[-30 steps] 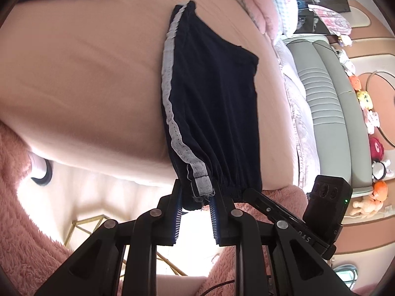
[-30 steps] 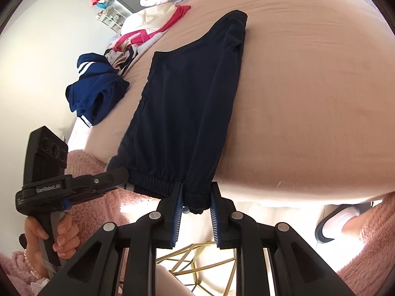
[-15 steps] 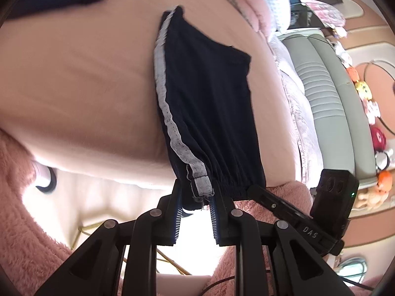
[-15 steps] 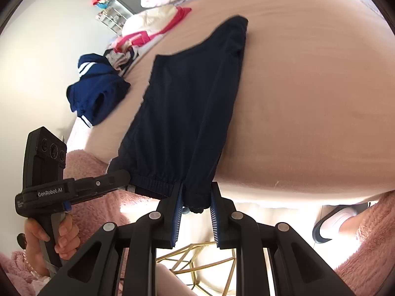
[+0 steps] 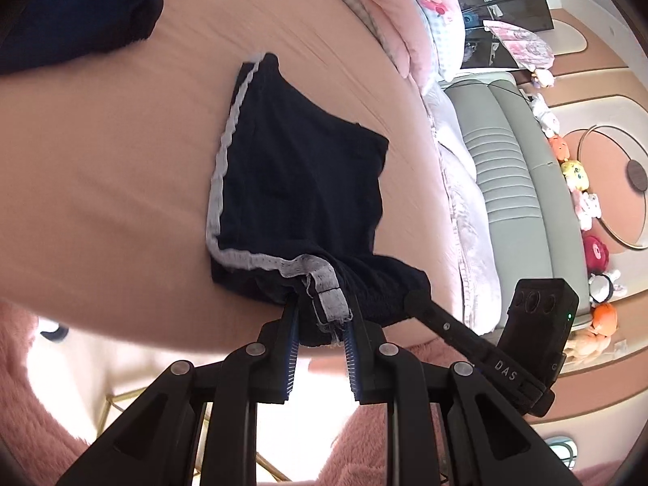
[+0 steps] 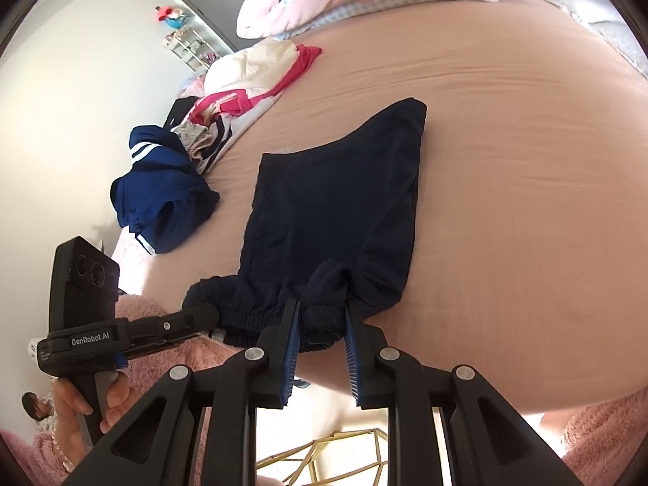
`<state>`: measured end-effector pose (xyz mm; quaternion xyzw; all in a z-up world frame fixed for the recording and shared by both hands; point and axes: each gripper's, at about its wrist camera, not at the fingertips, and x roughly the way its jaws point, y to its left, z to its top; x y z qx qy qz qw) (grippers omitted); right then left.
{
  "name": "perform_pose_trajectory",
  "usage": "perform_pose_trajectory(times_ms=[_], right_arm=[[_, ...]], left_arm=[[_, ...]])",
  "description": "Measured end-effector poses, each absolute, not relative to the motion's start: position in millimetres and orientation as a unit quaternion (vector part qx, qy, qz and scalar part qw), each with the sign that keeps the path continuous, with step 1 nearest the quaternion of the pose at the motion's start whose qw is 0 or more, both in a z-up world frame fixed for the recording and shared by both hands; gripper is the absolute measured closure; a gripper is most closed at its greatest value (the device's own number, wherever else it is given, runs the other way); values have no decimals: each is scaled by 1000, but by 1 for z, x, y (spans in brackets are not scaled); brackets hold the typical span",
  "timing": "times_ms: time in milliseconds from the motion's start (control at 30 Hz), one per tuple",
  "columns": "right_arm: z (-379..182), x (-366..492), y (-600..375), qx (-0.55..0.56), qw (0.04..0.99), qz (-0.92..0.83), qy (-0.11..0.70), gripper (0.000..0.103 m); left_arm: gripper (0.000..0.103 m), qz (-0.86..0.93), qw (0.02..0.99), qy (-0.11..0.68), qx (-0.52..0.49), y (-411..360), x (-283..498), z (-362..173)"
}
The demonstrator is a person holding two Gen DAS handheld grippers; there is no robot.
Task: Fold clothes
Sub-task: 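Lift the hem end and fold it toward the waistband with both grippers, then lay the folded hem end onto the waistband with both grippers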
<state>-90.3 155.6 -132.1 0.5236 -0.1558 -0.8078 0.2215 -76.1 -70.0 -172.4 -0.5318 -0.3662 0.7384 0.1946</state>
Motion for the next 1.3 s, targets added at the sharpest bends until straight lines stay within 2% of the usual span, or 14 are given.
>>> perform_pose_trajectory(times_ms=[233, 300, 333, 367, 400, 433, 533, 633, 733, 767, 933, 1033, 1133, 1300], right_arm=[[-132, -129, 152, 527, 233, -800, -168, 82], [-129, -148, 149, 521, 239, -801, -173, 76], [-129, -156, 146, 514, 240, -805, -172, 65], [-132, -161, 147, 513, 231, -809, -173, 48], [-134, -166, 148, 512, 221, -812, -173, 42], [-136, -171, 149, 510, 211, -815, -174, 40], [-143, -187, 153, 506, 182, -825, -175, 40], [-132, -173, 168, 472, 185, -843, -179, 40], [-131, -163, 159, 483, 200, -846, -104, 45], [-135, -161, 151, 490, 202, -845, -75, 54], [-159, -154, 119, 523, 213, -825, 18, 57], [-173, -149, 113, 530, 206, -822, 38, 78], [-168, -146, 117, 515, 210, -831, 32, 92], [-164, -148, 127, 509, 205, -836, 18, 93]], left_arm=[[85, 727, 199, -377, -538, -79, -119, -176], [84, 731, 207, -373, -532, -81, -135, -176], [80, 735, 210, -369, -530, -81, -144, -177], [72, 737, 209, -365, -530, -81, -153, -182], [66, 739, 209, -359, -530, -83, -160, -188], [61, 745, 200, -349, -533, -90, -166, -191], [61, 776, 187, -313, -515, -101, -171, -179], [61, 825, 207, -229, -474, -99, -156, -153], [61, 839, 223, -129, -478, -79, -145, -152], [61, 837, 226, -117, -485, -74, -142, -156], [61, 820, 206, -113, -522, -62, -136, -184], [85, 831, 207, -95, -508, -69, -120, -177], [90, 846, 194, -95, -488, -78, -115, -170], [90, 849, 191, -103, -482, -74, -122, -168]])
